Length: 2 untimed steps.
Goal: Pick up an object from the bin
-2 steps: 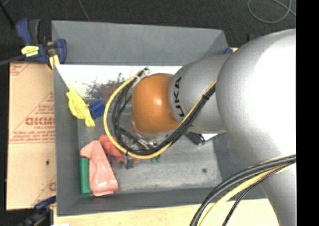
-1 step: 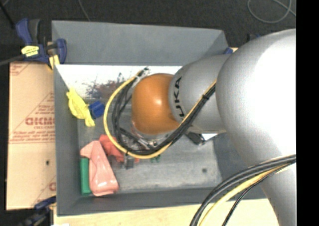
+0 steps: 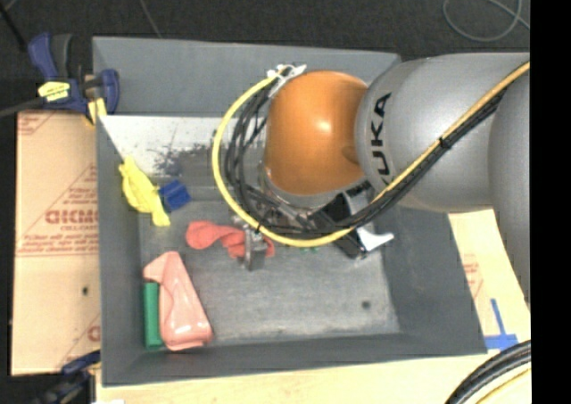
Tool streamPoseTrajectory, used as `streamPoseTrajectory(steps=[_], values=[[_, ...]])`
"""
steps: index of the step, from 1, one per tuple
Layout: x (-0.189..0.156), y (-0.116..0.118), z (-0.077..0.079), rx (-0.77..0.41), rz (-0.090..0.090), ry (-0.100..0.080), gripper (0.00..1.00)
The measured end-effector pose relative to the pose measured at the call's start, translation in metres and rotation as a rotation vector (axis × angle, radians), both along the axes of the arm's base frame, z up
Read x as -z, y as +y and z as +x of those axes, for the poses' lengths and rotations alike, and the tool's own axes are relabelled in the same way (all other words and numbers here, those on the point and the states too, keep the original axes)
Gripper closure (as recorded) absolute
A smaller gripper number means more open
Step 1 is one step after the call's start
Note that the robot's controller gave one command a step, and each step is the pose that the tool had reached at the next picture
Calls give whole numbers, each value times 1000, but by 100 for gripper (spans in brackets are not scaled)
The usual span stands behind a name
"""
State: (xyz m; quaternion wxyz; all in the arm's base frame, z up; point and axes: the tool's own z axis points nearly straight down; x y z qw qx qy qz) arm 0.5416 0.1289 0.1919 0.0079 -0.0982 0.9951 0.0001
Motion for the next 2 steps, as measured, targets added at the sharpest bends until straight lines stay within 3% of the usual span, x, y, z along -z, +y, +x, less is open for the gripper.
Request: streamPoseTrajectory(steps=[1,2], values=[[0,0,0,0,0,0,100],[-44,-4,-1,-5,-2,6,100]])
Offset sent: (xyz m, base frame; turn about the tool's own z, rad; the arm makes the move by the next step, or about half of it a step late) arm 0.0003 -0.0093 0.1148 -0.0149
